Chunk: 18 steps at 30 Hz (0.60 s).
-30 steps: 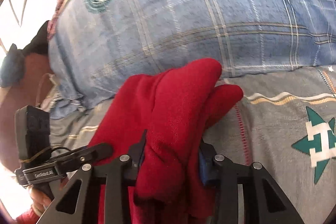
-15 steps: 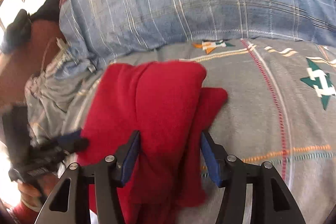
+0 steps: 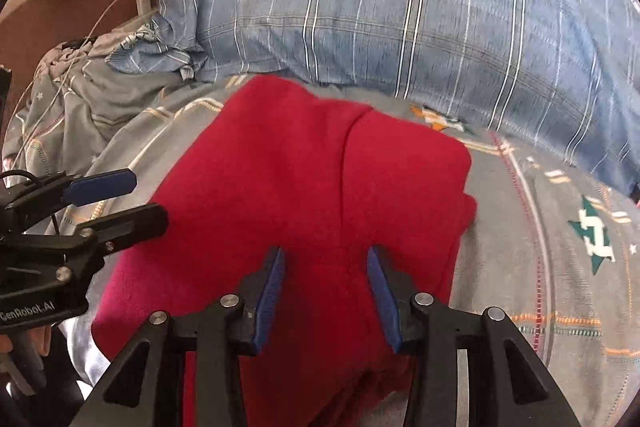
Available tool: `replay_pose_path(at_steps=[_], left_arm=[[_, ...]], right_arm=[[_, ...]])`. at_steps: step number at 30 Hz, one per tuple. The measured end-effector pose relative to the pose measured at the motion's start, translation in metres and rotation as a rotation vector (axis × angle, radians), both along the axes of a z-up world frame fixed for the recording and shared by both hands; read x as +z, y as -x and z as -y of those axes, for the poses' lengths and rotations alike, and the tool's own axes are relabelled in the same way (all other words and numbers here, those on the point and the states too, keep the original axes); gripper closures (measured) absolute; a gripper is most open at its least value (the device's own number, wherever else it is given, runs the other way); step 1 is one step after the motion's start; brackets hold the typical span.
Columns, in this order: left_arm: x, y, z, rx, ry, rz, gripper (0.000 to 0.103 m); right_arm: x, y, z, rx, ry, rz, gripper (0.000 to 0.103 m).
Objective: Fold small clothes
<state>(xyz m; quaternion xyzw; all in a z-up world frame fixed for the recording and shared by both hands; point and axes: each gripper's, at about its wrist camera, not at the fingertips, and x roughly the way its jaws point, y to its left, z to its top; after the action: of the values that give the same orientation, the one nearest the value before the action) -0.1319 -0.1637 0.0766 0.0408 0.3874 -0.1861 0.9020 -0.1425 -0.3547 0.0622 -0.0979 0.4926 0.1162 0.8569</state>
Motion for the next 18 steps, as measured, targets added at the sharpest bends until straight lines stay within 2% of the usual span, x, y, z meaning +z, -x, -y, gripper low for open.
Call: replay_pose_path(at_steps=[7, 11, 18], left_arm=[[0.015, 0.018, -0.005, 0.053, 0.012, 0.055, 0.044], [0.022, 0.028, -0.007, 0.062, 0.032, 0.067, 0.044], [0.034, 0.043, -0.01, 0.081, 0.05, 0.083, 0.044]], right_arm=[[0.04, 0.025, 0.005, -0.077, -0.068, 0.05, 0.052], [0.056, 0.041, 0.007, -0.116, -0.076, 0.071, 0.041], [0.068, 0.059, 0.006, -0.168, -0.112, 0.078, 0.037]])
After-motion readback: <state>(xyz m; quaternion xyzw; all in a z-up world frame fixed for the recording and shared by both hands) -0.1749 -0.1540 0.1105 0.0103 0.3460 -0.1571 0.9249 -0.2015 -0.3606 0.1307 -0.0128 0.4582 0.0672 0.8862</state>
